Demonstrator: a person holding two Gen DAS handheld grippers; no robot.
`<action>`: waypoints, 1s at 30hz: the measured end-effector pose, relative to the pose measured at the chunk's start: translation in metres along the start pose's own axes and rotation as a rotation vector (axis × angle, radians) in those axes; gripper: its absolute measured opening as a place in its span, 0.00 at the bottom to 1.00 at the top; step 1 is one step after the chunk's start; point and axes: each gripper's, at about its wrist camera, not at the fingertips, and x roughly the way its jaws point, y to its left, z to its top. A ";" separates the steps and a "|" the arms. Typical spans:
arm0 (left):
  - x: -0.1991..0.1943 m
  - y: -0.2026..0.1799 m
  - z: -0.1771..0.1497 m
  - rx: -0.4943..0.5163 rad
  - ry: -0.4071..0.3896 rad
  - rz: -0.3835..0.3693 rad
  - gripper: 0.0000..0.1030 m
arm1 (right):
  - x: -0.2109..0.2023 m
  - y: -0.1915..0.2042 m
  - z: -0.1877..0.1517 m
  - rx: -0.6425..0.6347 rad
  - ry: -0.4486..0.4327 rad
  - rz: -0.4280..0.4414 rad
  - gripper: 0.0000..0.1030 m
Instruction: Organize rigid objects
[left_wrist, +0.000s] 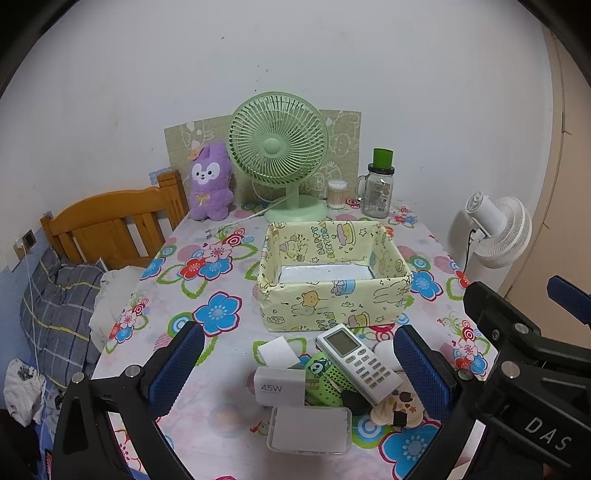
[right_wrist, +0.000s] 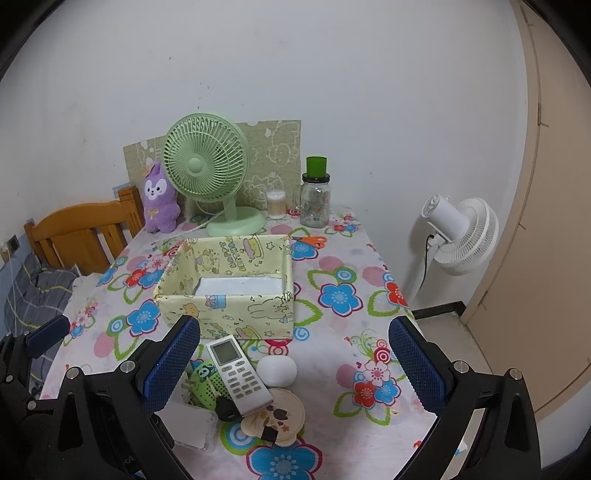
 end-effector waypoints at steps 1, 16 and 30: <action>0.000 0.000 0.001 0.000 0.000 -0.001 1.00 | -0.001 0.000 -0.001 -0.001 -0.004 -0.001 1.00; -0.006 -0.005 0.001 0.004 -0.010 0.002 1.00 | -0.010 0.001 -0.002 -0.001 -0.022 0.001 1.00; -0.006 -0.004 0.000 0.003 -0.008 0.002 1.00 | -0.009 0.001 0.001 0.000 -0.020 0.011 1.00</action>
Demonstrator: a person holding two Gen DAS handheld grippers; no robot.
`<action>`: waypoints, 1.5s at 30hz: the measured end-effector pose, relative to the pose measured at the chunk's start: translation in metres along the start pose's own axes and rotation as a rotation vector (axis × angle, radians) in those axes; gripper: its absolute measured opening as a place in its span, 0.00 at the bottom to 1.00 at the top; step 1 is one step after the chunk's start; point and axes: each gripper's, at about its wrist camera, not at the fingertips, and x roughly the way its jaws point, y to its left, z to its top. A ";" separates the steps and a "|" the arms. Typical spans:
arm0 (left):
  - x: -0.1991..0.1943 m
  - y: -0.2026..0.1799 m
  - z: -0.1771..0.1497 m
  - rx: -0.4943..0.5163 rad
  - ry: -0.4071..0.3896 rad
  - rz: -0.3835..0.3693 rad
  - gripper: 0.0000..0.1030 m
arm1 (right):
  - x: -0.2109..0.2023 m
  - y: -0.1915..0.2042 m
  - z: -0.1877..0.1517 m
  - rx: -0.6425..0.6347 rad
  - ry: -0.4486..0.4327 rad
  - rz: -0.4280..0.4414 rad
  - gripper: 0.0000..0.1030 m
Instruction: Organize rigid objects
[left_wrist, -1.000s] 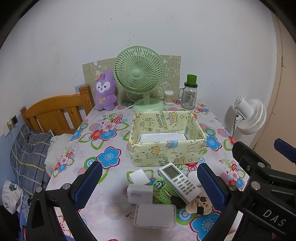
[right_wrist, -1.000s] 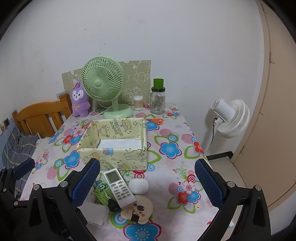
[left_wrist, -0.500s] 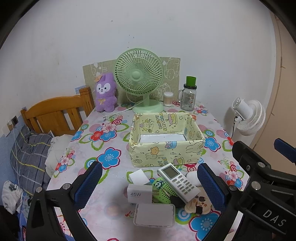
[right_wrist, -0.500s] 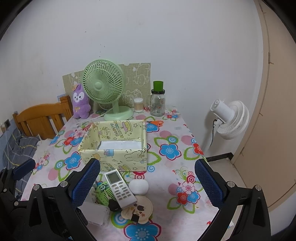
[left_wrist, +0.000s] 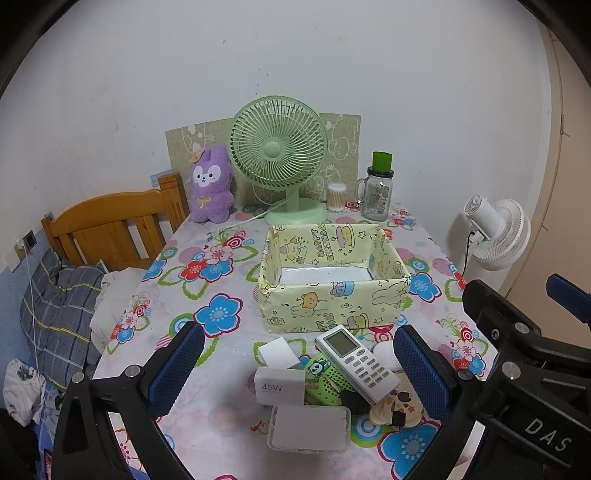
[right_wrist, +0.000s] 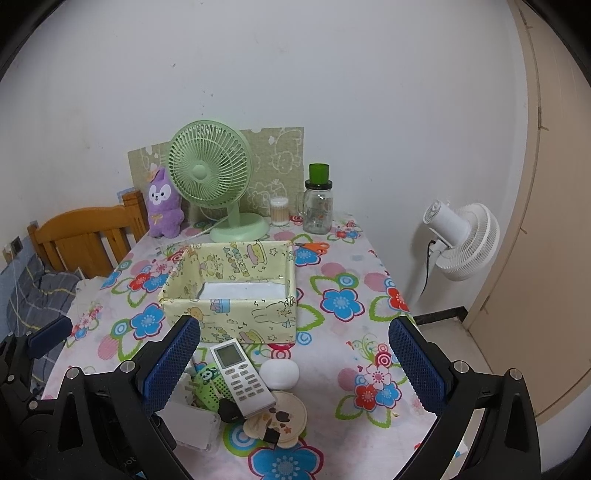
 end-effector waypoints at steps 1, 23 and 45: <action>0.001 0.000 0.000 -0.002 0.002 -0.003 1.00 | 0.001 0.000 0.001 0.002 0.003 0.001 1.00; 0.045 0.005 -0.013 -0.011 0.070 -0.038 1.00 | 0.049 0.003 -0.009 -0.018 0.063 0.039 1.00; 0.107 0.009 -0.063 0.009 0.234 -0.032 1.00 | 0.117 0.021 -0.058 -0.096 0.190 0.112 1.00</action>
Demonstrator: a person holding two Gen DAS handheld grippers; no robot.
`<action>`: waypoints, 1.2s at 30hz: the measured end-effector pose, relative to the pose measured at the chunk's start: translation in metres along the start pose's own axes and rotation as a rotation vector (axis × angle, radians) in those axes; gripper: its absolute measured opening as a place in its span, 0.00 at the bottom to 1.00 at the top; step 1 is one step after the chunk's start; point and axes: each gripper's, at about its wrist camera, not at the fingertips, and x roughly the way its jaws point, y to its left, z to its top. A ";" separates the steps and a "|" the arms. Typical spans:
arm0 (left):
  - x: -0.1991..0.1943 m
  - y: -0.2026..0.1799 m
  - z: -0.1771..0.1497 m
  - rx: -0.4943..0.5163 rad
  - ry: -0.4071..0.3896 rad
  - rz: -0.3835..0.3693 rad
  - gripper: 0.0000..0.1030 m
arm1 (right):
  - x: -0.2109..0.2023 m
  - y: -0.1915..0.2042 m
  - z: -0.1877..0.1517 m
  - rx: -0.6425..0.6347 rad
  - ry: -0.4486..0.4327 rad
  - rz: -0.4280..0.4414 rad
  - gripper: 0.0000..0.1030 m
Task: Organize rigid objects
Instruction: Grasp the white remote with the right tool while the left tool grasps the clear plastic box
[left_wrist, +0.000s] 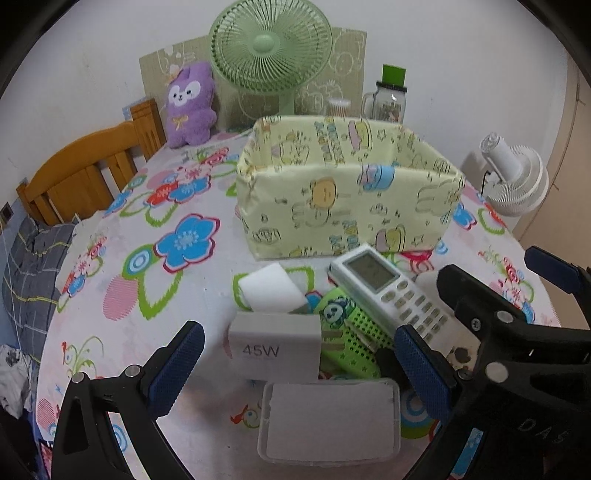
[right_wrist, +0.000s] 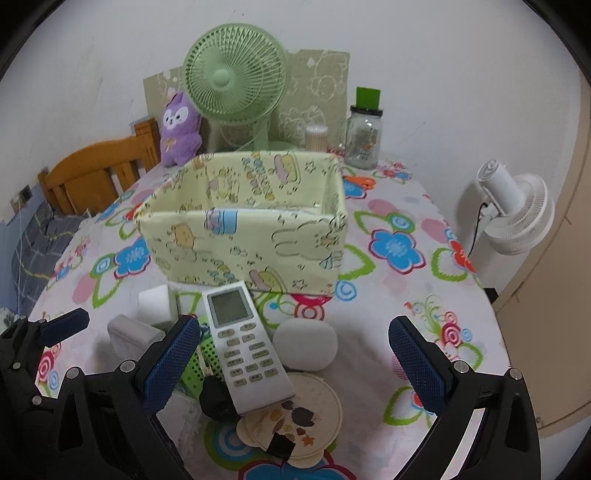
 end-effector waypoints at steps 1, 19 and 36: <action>0.002 0.000 -0.002 0.001 0.008 0.000 1.00 | 0.002 0.001 -0.002 -0.004 0.003 0.000 1.00; 0.011 -0.009 -0.021 0.026 0.051 0.009 1.00 | 0.036 0.012 -0.021 -0.043 0.081 0.049 0.84; 0.031 -0.009 -0.039 -0.001 0.149 0.001 1.00 | 0.046 0.040 -0.029 -0.151 0.113 0.038 0.54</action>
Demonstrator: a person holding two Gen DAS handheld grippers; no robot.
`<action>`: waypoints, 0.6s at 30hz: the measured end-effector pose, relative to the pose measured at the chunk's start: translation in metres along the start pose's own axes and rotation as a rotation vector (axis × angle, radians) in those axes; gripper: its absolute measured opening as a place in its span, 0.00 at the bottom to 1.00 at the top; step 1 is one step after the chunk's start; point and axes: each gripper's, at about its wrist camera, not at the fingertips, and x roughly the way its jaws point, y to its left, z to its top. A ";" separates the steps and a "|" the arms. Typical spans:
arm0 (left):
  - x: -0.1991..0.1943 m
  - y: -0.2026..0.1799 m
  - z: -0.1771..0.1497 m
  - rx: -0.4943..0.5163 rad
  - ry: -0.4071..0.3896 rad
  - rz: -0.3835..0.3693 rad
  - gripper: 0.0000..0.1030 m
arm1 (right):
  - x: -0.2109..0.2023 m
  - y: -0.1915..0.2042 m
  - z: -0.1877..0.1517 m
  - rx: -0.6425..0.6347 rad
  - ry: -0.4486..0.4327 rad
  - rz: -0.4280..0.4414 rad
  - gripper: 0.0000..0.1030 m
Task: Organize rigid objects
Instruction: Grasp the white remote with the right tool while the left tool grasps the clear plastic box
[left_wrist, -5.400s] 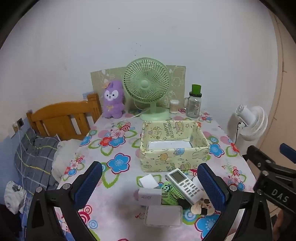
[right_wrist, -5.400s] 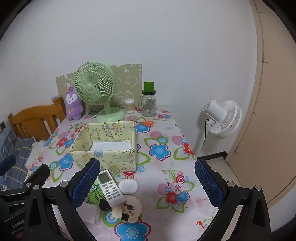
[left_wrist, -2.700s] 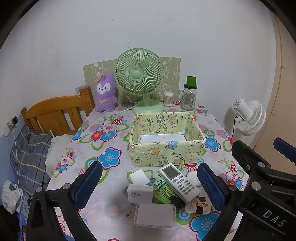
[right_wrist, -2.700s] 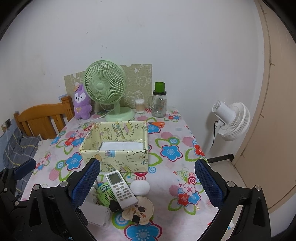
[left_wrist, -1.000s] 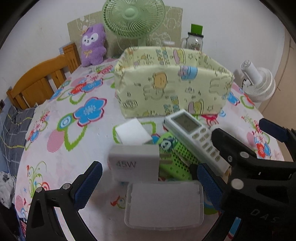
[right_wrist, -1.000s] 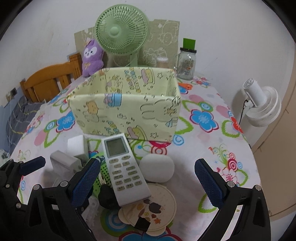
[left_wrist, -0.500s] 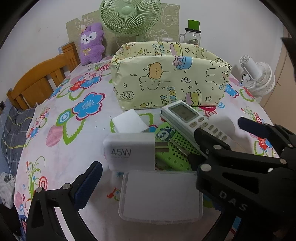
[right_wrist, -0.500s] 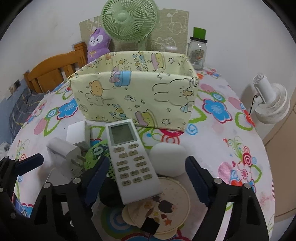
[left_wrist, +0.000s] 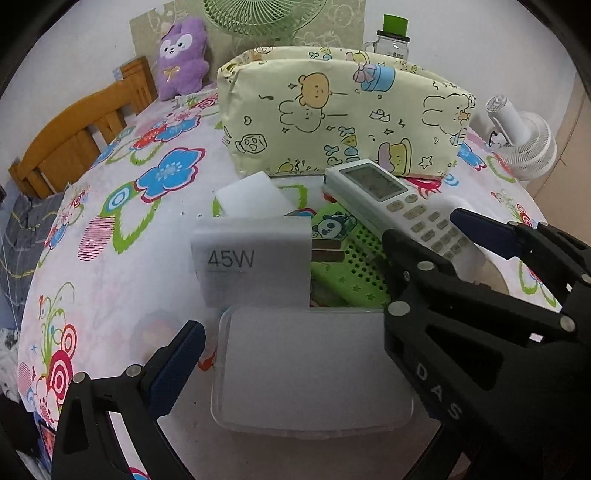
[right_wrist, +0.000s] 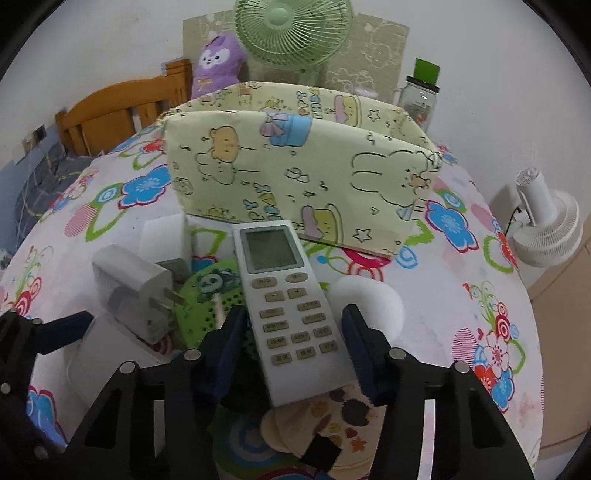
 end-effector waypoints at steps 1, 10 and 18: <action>0.000 0.001 0.000 -0.003 0.001 -0.005 0.99 | 0.000 0.000 0.000 -0.002 -0.001 0.000 0.54; -0.002 0.003 -0.002 -0.007 -0.019 -0.040 0.86 | -0.006 -0.003 -0.004 0.035 0.008 0.020 0.50; -0.001 0.008 0.000 -0.004 -0.022 -0.033 0.86 | -0.004 -0.002 -0.003 0.031 0.034 0.034 0.50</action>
